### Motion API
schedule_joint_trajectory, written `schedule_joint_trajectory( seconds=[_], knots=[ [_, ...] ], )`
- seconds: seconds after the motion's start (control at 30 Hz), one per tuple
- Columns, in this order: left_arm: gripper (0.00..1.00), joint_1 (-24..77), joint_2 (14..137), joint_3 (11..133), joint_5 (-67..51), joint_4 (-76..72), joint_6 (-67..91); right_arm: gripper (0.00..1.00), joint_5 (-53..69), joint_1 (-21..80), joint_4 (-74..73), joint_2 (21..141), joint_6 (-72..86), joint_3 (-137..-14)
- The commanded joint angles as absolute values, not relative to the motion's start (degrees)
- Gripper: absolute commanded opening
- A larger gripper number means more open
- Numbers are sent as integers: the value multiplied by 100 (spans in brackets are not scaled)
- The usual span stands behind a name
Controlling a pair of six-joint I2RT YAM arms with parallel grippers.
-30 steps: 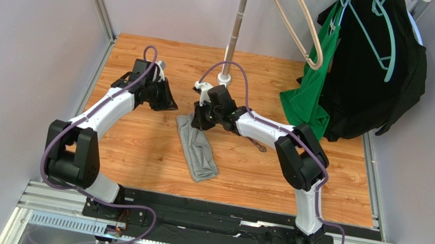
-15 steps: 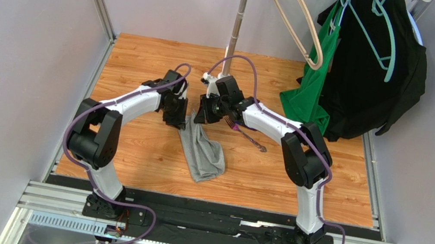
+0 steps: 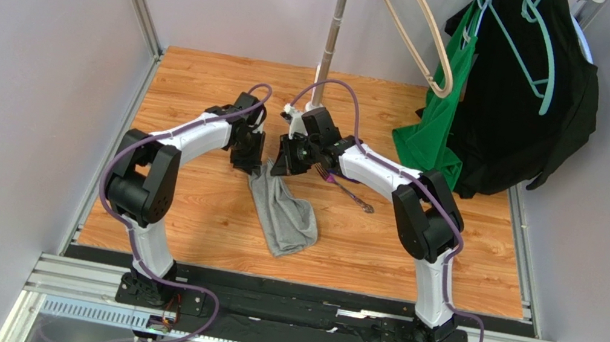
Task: Fold the napkin into a case and place the utensils inside
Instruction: Grasp the top corner of the smaller rectangle folded napkin from the folded napkin.
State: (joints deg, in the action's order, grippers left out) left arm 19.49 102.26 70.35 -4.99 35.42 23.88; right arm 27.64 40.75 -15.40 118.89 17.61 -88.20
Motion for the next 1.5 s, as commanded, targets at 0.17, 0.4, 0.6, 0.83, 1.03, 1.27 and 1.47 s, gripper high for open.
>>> schedule_joint_trajectory(
  seconds=[0.17,0.4,0.6,0.83,1.03,1.27,1.47],
  knots=[
    [28,1969,10415,7356,-431,3674,2364,0,2979,4104,-1468,12023,1951,-9070],
    [0,1977,10152,7357,-440,3534,2426,0,3067,4131,-1538,12120,2004,-9158],
    [0,1969,9853,7190,-378,3270,2566,0,3164,4184,-1538,12331,2144,-9220],
    [0,1977,9580,6777,-554,2778,2760,0,3436,4254,-1433,12691,2443,-9360],
    [0,1995,9431,6574,-641,2540,2786,0,3507,4254,-1318,13024,2786,-9588],
    [0,2039,9290,6530,-554,2610,2742,0,3367,4245,-1450,13254,3225,-9809],
    [0,2109,9290,6478,-405,2786,2830,0,3462,4078,-512,13158,4480,-9284]
  ],
)
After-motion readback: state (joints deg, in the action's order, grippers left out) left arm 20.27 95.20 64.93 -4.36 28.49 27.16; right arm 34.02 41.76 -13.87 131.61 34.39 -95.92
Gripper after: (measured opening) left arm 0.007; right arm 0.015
